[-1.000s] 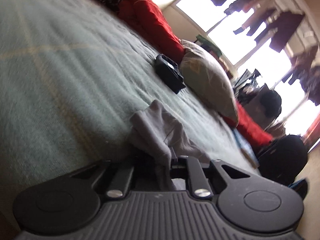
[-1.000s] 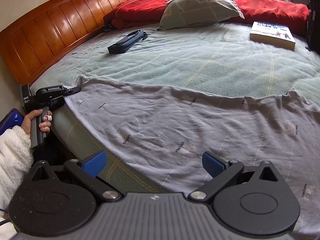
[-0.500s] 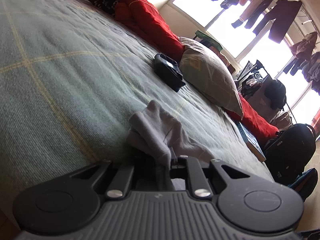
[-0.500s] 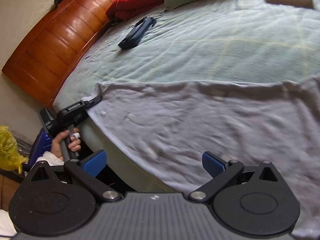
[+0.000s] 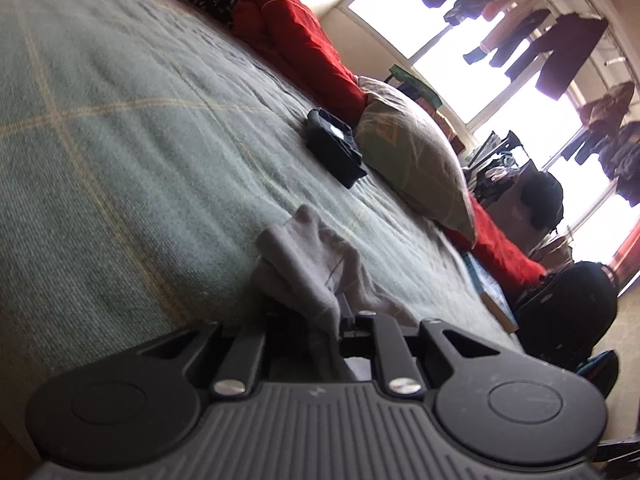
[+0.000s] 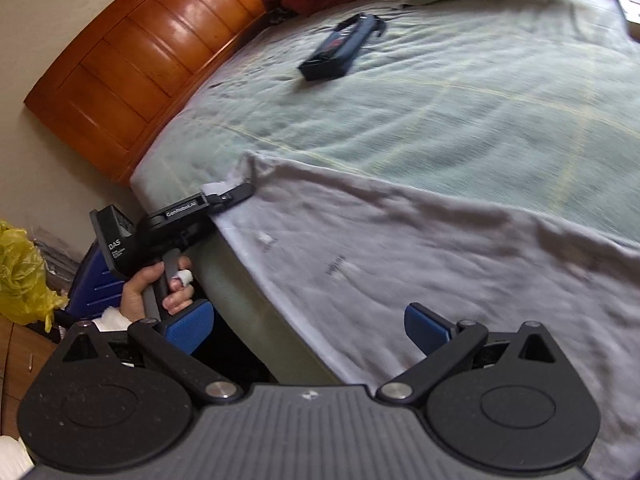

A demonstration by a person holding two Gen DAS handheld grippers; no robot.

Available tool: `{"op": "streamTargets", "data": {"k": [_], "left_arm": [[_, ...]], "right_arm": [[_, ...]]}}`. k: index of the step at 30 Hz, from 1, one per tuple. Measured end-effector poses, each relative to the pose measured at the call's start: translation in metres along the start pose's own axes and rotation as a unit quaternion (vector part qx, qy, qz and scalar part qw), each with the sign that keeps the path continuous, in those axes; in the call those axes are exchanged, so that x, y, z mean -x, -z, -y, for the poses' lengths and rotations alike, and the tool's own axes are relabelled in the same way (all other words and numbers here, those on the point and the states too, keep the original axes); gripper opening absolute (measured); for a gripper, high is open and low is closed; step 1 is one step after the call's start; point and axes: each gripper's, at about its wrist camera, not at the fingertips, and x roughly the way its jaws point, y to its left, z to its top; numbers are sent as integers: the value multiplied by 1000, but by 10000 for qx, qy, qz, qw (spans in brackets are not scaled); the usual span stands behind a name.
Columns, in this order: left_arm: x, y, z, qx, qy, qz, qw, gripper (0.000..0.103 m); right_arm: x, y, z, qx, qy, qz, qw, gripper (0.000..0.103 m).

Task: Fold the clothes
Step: 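Close the left tool on the edge of the folded grey sweatshirt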

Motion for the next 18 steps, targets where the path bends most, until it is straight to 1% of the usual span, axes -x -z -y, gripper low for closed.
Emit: {"op": "streamTargets", "data": {"k": [3, 5, 6, 7, 8, 9, 10, 12, 15, 18], "left_arm": [[-3, -2, -3, 143, 131, 47, 9998, 20], [-4, -3, -6, 266, 289, 66, 9992, 25], [-3, -2, -7, 309, 379, 75, 9988, 30], [-3, -2, -8, 352, 470, 85, 9982, 31], [-3, -2, -8, 328, 455, 70, 9984, 29], [-3, -1, -6, 257, 366, 67, 9990, 16], [-2, -1, -3, 177, 265, 72, 9995, 11], [-1, -2, 4, -14, 128, 116, 9998, 11], [7, -3, 20, -382, 124, 270, 9988, 10], [13, -7, 33, -608, 197, 332, 9974, 10]], "right_arm": [[-8, -4, -8, 62, -94, -43, 9999, 103], [-13, -7, -12, 87, -147, -76, 9998, 103], [-15, -8, -14, 87, -179, -78, 9998, 103], [-16, -10, -15, 86, -213, -79, 9997, 103], [-18, -11, -17, 85, -248, -81, 9996, 103], [-19, -12, -18, 78, -278, -84, 9995, 103], [-21, -14, -20, 59, -308, -89, 9995, 103], [-25, -18, -22, -20, -395, -95, 9992, 103], [-31, -24, -23, -252, -590, -87, 9979, 103], [-37, -31, -24, -537, -774, -17, 9956, 103]]}}
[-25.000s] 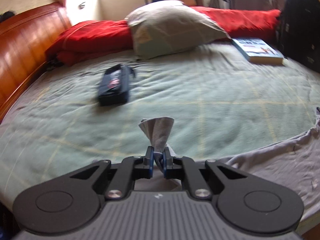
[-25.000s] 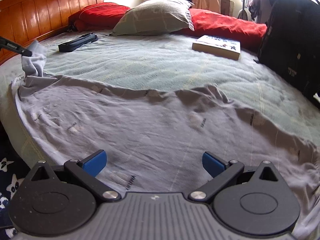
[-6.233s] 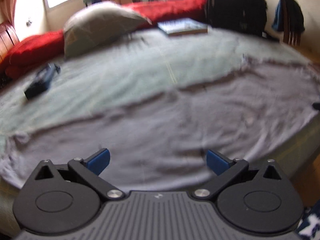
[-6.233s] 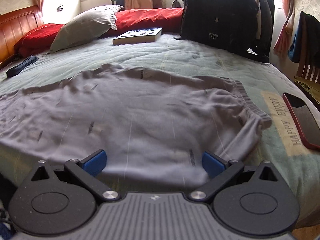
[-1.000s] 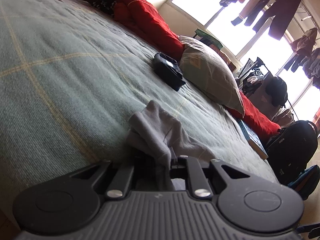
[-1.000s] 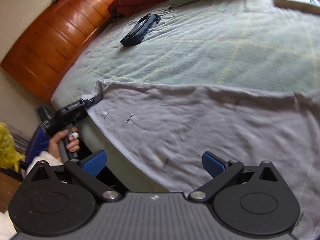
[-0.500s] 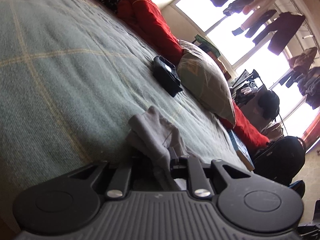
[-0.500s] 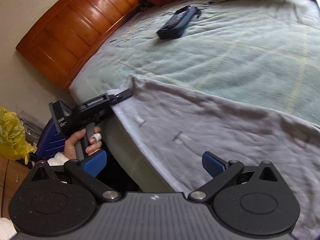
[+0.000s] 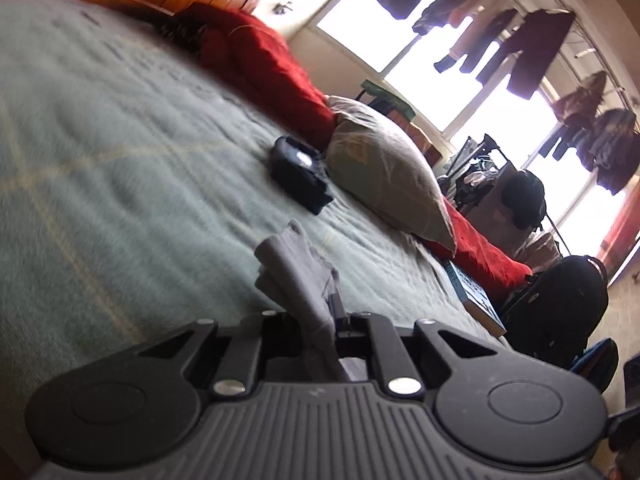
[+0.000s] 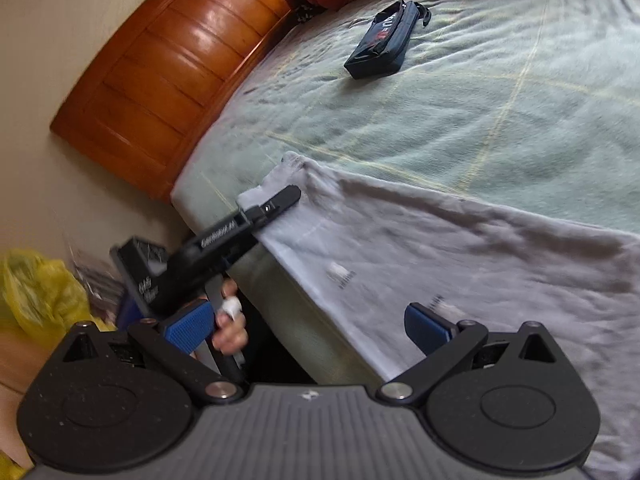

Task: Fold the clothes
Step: 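Close the left tool on the edge of the folded grey sweatshirt, then carry the sweatshirt with the left tool onto the grey pants while the right tool moves aside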

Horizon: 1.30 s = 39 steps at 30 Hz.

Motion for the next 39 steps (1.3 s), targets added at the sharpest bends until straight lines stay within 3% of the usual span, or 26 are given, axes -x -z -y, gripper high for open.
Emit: {"op": "streamTargets", "data": {"k": [11, 17, 29, 36, 39], "left_arm": [[12, -7, 20, -114, 389, 147, 9991, 10], [10, -6, 16, -19, 430, 178, 9989, 11], [11, 1, 11, 27, 490, 233, 9985, 11], [12, 2, 13, 24, 599, 217, 9980, 11], [12, 2, 15, -16, 614, 220, 9979, 11]], "right_arm": [[-41, -12, 18, -1196, -692, 157, 9903, 103], [-60, -12, 44, -2097, -1027, 293, 9719, 103], [-72, -33, 51, -2454, -390, 736, 9658, 103], [-77, -56, 62, -2542, -160, 1044, 9614, 103], [-81, -64, 68, -2629, -178, 978, 9597, 103]]}}
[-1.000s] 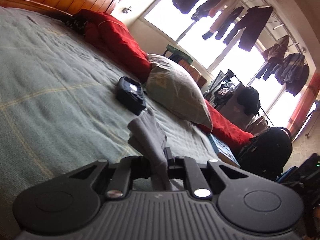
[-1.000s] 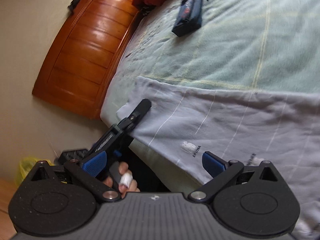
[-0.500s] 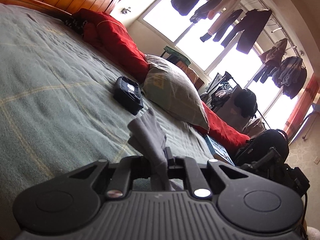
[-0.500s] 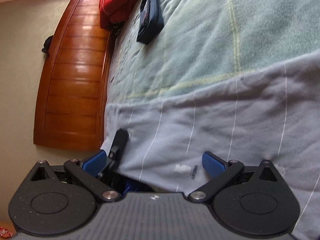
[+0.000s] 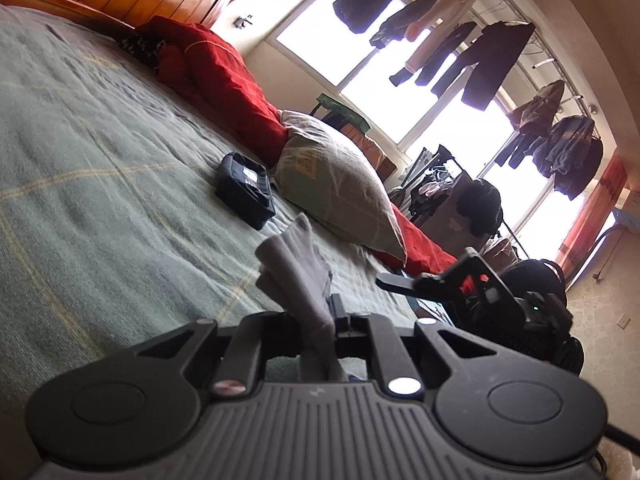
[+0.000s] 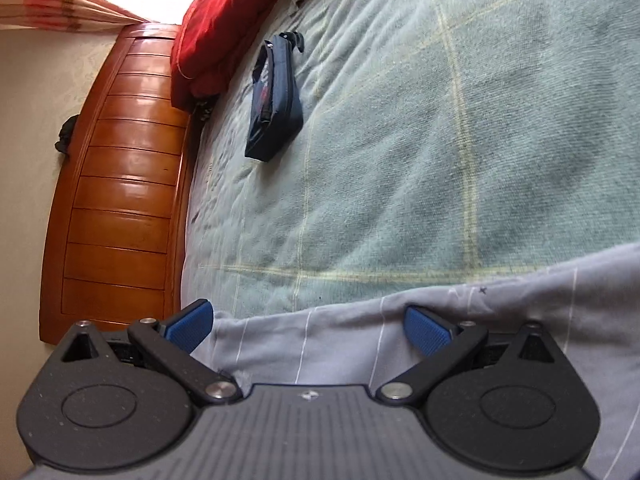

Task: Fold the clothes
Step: 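Carry the sweatshirt with the left tool onto the grey pants while the right tool moves aside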

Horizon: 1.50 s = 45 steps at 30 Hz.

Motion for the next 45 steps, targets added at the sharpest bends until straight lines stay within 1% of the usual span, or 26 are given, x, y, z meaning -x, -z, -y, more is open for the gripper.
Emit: {"op": "streamTargets", "data": {"k": [5, 8, 11, 15, 18, 23, 26, 28, 32, 39, 41, 45], "left_arm": [[0, -2, 4, -7, 2, 8, 10000, 11], [1, -3, 9, -67, -1, -3, 10000, 11], [1, -3, 18, -161, -16, -33, 9999, 11], [1, -3, 36, -316, 11, -66, 9995, 11], [0, -2, 51, -435, 72, -86, 9990, 11], [-7, 7, 78, -705, 187, -209, 9971, 11], [-14, 15, 93, -826, 271, -325, 9957, 11], [-18, 20, 103, -910, 343, -398, 9945, 11], [-24, 35, 125, -1305, 443, -563, 9889, 11], [-36, 70, 148, -1862, 400, -995, 9767, 11], [-40, 81, 155, -2077, 351, -1080, 9716, 11], [-48, 104, 164, -2529, 213, -1280, 9587, 11]], "right_arm": [[11, 4, 0, -41, -101, -120, 9999, 103], [32, 9, 1, -18, -95, -297, 9995, 103], [64, 16, 3, 111, -112, -324, 9994, 103], [109, 25, 9, 421, -21, -226, 9989, 103], [139, 30, 19, 509, 15, -232, 9984, 103], [179, 40, 42, 377, -45, -33, 9993, 103], [199, 38, 52, 262, -208, 124, 9994, 103], [210, 36, 54, 260, -224, 271, 9990, 103], [225, 31, 57, 239, -280, 452, 9983, 103], [241, 27, 70, 127, -329, 614, 9975, 103], [244, 26, 75, 75, -350, 660, 9972, 103], [248, 27, 83, -15, -308, 710, 9970, 103]]}}
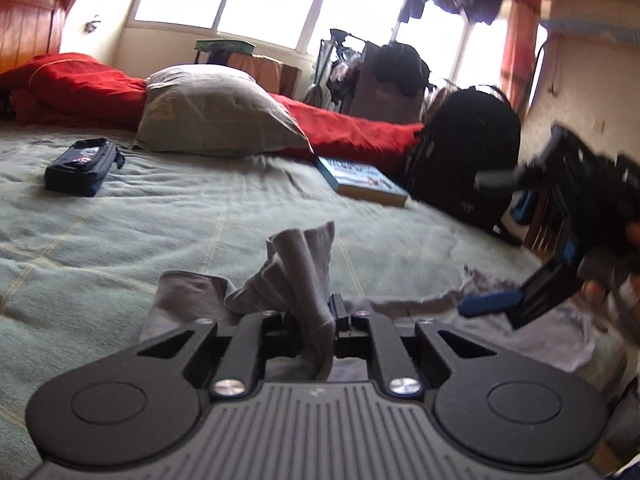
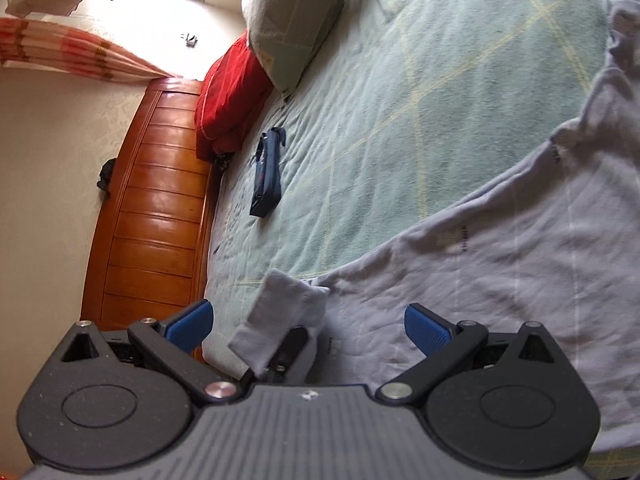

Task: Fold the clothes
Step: 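Carry the sweatshirt with the left tool onto the grey pants while the right tool moves aside, then open the left tool to set the sweatshirt down on the pants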

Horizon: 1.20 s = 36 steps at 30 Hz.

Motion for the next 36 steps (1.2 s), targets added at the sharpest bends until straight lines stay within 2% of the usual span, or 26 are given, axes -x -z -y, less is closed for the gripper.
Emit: {"op": "streamTargets", "data": {"k": [6, 8, 10, 14, 17, 20, 23, 26, 29, 31, 36], "left_arm": [[-11, 19, 19, -460, -142, -256, 9985, 13], [-11, 22, 24, -600, -156, -295, 9976, 17], [-12, 22, 28, -670, -122, -371, 9970, 28], [-6, 20, 38, -814, 48, -399, 9959, 37], [5, 16, 46, -874, 390, -383, 9947, 42], [21, 12, 49, -1062, 823, -344, 9903, 51], [35, 8, 38, -1176, 595, -299, 9908, 53], [38, 3, 5, -719, 147, -319, 9968, 52], [30, 8, -29, -61, -98, -581, 9982, 52], [25, 17, -39, 170, -167, -779, 9967, 52], [36, 14, -51, 494, -99, -622, 9968, 53]], "right_arm": [[6, 0, 8, -53, 70, 86, 9999, 103], [5, 0, 10, -73, 97, 89, 9999, 103], [4, 1, 12, -92, 115, 82, 9999, 103], [4, 1, 14, -108, 139, 68, 9998, 103], [5, 2, 11, -20, 152, 86, 9998, 103], [6, 3, 5, 189, 135, 82, 9997, 103], [5, 5, -4, 523, 76, -4, 9986, 103], [-4, 10, -13, 935, -25, -177, 9955, 103], [-27, 14, -26, 1400, -142, -484, 9889, 103], [-46, 18, -36, 1661, -219, -711, 9833, 103], [-94, 34, -47, 2222, -370, -1251, 9662, 103]]}}
